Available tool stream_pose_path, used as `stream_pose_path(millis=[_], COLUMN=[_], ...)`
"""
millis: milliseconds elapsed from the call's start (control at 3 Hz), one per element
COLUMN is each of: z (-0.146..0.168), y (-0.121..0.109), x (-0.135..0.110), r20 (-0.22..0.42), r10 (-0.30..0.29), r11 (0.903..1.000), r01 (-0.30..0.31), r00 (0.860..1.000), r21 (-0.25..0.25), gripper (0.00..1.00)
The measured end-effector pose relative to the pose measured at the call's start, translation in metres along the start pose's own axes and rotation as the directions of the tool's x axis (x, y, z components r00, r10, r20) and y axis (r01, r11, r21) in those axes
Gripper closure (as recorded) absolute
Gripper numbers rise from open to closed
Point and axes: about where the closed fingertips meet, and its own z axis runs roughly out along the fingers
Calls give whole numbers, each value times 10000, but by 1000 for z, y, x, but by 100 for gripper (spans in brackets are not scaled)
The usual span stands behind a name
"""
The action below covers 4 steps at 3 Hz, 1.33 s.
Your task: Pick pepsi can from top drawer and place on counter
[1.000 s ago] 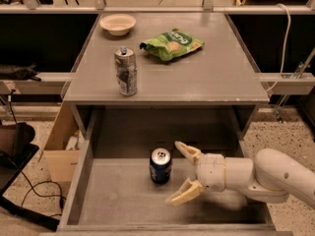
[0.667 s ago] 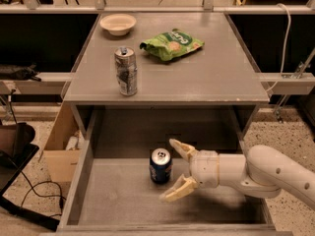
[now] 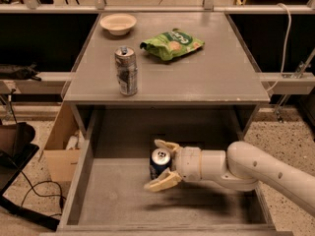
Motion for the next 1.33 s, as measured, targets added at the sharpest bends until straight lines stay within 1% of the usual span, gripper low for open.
stream_pose_path(millis=[1000,1333], z=[1,1], y=[0,0], x=[1,1], r20=[5,5], r10=[13,13], r11=[10000,10000], r01=[-13,-13], r00=[10000,10000], r21=[-8,-8], gripper=[84,100])
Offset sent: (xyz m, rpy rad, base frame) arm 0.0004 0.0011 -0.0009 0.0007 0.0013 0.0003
